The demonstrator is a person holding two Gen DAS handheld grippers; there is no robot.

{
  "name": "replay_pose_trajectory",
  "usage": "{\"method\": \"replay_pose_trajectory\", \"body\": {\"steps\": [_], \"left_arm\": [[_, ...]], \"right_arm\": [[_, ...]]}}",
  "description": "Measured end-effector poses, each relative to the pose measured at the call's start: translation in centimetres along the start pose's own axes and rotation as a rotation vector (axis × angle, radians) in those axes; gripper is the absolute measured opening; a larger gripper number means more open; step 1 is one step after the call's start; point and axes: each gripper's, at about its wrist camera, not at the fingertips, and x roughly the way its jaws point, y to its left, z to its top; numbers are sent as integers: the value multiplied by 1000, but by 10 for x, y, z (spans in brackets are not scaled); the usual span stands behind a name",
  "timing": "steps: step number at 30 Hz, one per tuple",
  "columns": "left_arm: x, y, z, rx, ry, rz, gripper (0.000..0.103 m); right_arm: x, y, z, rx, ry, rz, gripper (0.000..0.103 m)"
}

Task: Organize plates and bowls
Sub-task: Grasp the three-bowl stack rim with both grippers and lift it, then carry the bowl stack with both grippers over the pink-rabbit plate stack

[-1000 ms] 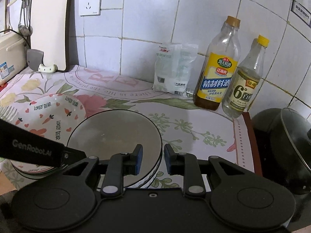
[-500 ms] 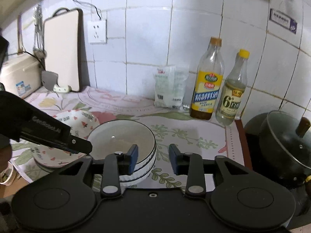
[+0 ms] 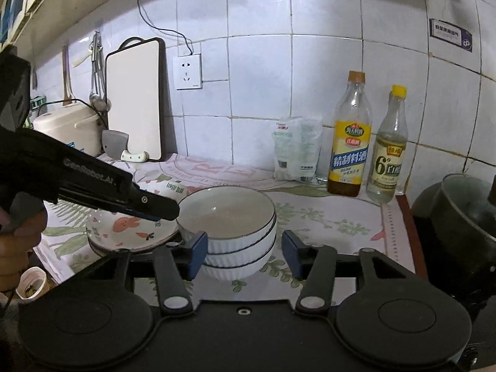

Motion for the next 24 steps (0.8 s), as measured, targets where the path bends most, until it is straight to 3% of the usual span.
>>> {"method": "replay_pose_trajectory", "body": {"steps": [2,6,10,14,17,24], "left_arm": [[1,2,-3,-10,4,-2,40],[6,5,-3,-46,30,-9,44],[12,9,-4,-99,41,-31,55],[20,14,-3,-154,50,-26,65],[27,22,-2,-227,56,-30,69],[52,36,-3,-404,113,-26,71]], "right_arm": [[5,-1,-8,-6,0,6,67],[21,-8,-22,8,42,-2,69],[40,-19,-33,26,70,0,70],[56,-23,-39,9,83,46,75],[68,-22,-42,-40,84,99,89],[98,-20,-46,-102,96,119,89]]}}
